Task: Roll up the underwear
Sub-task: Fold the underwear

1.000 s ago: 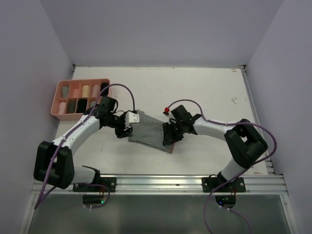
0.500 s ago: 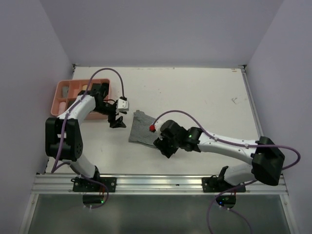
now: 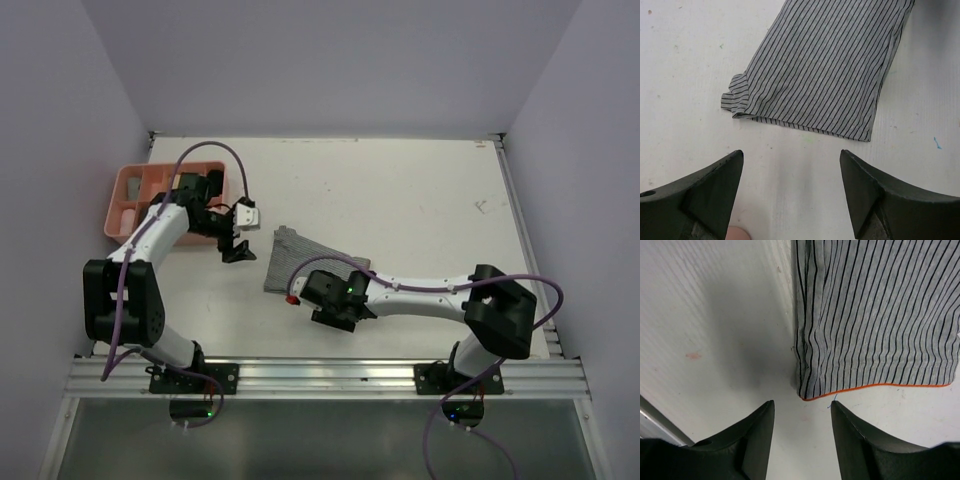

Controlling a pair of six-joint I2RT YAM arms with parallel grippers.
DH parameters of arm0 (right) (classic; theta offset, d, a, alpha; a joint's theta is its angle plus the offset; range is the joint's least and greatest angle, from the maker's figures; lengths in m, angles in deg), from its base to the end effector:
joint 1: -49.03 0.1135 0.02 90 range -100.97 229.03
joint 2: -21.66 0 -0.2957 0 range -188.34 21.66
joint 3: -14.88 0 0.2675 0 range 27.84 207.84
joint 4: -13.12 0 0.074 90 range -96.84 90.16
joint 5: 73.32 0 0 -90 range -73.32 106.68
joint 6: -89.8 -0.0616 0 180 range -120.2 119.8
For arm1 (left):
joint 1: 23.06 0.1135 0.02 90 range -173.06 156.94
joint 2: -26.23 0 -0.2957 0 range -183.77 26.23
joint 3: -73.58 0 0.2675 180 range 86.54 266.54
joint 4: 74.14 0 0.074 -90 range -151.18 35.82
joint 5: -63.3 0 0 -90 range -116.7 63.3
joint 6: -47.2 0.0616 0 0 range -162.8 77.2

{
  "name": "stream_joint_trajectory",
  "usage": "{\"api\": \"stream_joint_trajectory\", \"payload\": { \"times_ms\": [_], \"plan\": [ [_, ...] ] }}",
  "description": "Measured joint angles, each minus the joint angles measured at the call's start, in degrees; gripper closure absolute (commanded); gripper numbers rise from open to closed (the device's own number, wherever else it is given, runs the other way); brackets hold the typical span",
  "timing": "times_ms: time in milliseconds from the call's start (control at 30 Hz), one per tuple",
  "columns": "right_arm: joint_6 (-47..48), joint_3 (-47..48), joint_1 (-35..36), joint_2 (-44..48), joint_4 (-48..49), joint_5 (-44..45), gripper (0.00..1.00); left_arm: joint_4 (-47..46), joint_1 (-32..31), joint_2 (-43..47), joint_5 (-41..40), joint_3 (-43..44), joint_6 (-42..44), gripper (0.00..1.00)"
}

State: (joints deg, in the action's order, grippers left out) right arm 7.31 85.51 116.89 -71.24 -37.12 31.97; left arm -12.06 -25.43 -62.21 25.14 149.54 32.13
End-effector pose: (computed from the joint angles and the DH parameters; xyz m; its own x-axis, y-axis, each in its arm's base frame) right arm 0.1366 0.2927 0.1802 -0.2435 -0.9330 -0.2651 -0.9032 0.3177 -0.2886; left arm 0.3007 -0.0609 0.2433 -0.0238 0.5981 -0.8011 0.9910 0.1198 0.0600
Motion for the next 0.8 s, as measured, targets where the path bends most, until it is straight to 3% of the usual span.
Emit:
{"api": "stream_joint_trajectory", "payload": {
  "times_ms": [333,400,433,567,667,800],
  "plan": [
    [4.52,-4.7,-0.04,-0.55,0.7,-0.87,0.51,0.39,0.0,-0.02,0.28,-0.61,4.37,0.19],
    [5.16,-4.59,-0.02,-1.36,1.09,-1.09,0.58,0.85,0.0,-0.02,0.17,-0.98,6.34,0.22],
    [5.38,-4.59,0.0,-1.44,1.14,-1.27,0.68,1.05,-0.02,0.04,0.0,-1.42,7.45,0.23],
    [6.05,-3.56,0.2,-3.45,1.31,-1.07,0.88,1.46,-0.81,1.66,-2.25,-5.92,13.55,0.26],
    [6.08,-3.23,0.2,-4.15,1.81,-0.37,0.97,1.36,-3.52,4.85,-4.72,-12.09,17.94,0.28],
    [5.95,-3.26,0.09,-4.09,2.14,0.26,1.0,-1.01,-9.07,8.98,-7.54,-19.96,20.68,0.3]
  ]
}}
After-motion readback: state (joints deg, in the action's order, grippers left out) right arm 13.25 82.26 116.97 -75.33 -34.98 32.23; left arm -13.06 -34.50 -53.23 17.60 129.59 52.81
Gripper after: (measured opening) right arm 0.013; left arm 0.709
